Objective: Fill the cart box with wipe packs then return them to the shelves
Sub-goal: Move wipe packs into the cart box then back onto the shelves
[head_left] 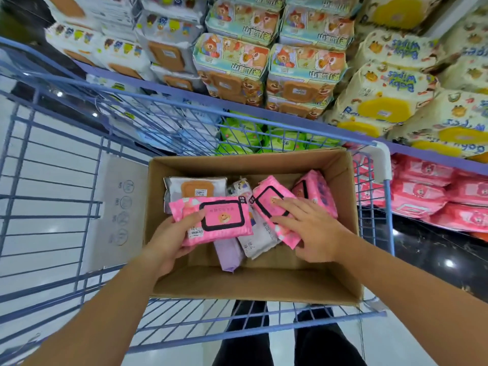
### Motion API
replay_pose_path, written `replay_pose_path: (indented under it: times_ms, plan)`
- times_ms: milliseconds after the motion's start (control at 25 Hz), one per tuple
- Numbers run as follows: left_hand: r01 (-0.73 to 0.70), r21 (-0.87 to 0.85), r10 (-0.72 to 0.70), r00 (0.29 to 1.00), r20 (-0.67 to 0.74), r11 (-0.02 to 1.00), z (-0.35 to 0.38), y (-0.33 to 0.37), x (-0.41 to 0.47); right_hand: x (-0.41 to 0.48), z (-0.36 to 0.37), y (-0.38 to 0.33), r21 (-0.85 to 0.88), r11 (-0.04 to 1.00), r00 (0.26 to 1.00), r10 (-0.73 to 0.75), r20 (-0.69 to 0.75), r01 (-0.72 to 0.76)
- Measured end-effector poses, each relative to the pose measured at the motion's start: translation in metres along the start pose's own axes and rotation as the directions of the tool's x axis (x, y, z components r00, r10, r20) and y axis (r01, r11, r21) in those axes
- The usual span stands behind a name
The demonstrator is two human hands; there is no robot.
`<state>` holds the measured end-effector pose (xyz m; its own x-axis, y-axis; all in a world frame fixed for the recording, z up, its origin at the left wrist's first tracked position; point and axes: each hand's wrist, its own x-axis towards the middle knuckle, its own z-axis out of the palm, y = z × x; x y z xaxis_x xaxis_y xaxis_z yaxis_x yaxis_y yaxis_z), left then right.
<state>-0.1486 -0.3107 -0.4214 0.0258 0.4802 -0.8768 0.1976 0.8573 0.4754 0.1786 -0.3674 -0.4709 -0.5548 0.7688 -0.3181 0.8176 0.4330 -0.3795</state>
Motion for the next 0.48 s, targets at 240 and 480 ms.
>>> replay_pose_path:
  times_ms: [240,480]
  plan:
    - [-0.022,-0.089,0.016,0.998,-0.064,0.996,0.006,-0.013,-0.004,0.025,0.010,-0.009,0.656,0.514,0.655,0.755,-0.040,-0.553]
    - [-0.131,-0.123,0.124,0.990,-0.067,0.984,-0.008,0.002,-0.023,0.075,-0.026,0.005,0.508,0.315,0.569,0.660,0.490,-0.802]
